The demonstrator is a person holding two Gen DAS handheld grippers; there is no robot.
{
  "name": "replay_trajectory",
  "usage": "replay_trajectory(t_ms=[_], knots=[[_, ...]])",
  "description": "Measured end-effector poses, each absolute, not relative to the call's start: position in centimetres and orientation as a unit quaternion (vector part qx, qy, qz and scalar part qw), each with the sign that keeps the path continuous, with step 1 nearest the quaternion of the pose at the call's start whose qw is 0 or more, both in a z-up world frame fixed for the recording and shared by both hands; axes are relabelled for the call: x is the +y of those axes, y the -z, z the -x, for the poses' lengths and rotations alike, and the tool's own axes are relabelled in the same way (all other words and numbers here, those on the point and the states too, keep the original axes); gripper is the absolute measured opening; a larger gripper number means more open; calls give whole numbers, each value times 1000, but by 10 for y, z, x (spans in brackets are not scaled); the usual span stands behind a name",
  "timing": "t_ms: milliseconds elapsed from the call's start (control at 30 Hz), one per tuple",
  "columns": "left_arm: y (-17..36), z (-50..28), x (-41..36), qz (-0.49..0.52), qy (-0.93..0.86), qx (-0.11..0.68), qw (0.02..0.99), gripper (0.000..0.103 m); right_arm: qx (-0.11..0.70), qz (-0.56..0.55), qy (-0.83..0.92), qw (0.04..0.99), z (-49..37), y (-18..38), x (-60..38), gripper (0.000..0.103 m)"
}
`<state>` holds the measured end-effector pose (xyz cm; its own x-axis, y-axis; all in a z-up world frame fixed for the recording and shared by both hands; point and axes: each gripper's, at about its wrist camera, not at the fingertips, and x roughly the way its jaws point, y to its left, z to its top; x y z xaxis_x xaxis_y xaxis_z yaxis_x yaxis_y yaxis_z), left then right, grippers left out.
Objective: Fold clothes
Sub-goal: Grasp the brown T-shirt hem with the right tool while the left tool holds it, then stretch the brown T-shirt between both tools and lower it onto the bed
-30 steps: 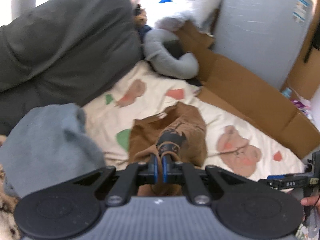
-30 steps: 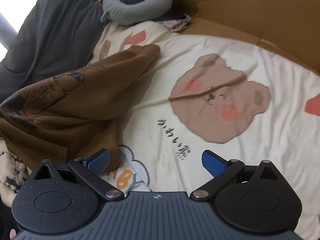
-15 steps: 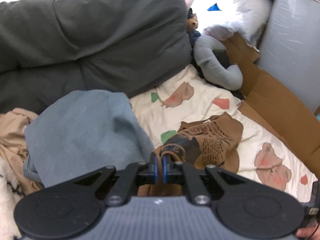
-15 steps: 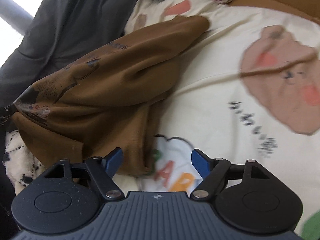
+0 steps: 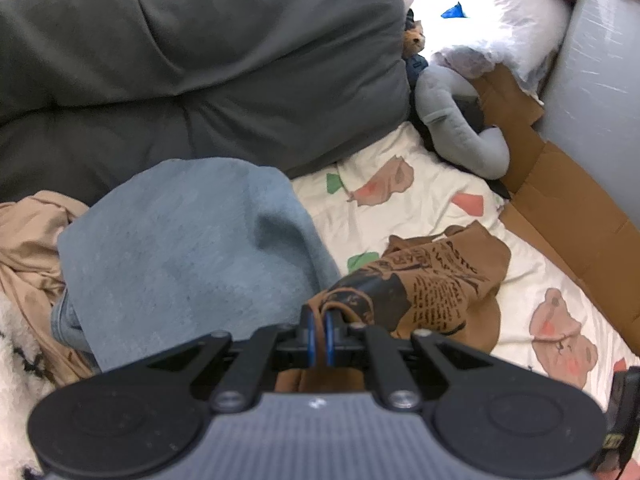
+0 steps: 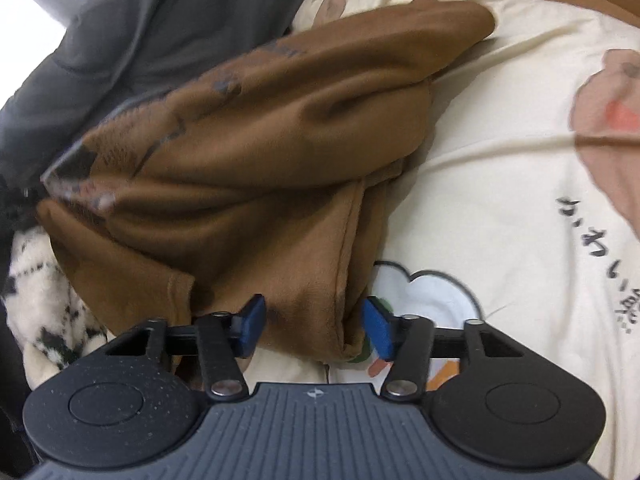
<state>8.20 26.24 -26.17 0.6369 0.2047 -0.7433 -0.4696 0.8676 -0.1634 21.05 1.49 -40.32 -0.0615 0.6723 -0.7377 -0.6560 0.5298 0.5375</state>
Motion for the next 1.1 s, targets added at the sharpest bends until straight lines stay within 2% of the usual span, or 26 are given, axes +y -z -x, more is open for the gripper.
replay_trajectory(t_ms=[67, 100, 133, 333, 967, 1067, 1100], knots=[[262, -83, 262, 175, -190, 380, 888, 5, 539, 12, -497, 680, -207, 407, 20, 11], [262, -83, 262, 175, -189, 380, 888, 5, 536, 22, -504, 677, -205, 408, 22, 3], [262, -83, 261, 175, -188, 380, 889, 5, 532, 25, -509, 676, -205, 408, 21, 1], [265, -83, 256, 174, -180, 384, 889, 5, 526, 76, -512, 675, -209, 396, 9, 0], [292, -103, 206, 180, -101, 424, 882, 7, 550, 119, -462, 686, -233, 342, -90, 0], [298, -107, 194, 183, -77, 439, 876, 11, 552, 126, -451, 690, -237, 334, -109, 0], [300, -108, 189, 185, -66, 448, 872, 17, 551, 129, -449, 691, -238, 332, -115, 0]])
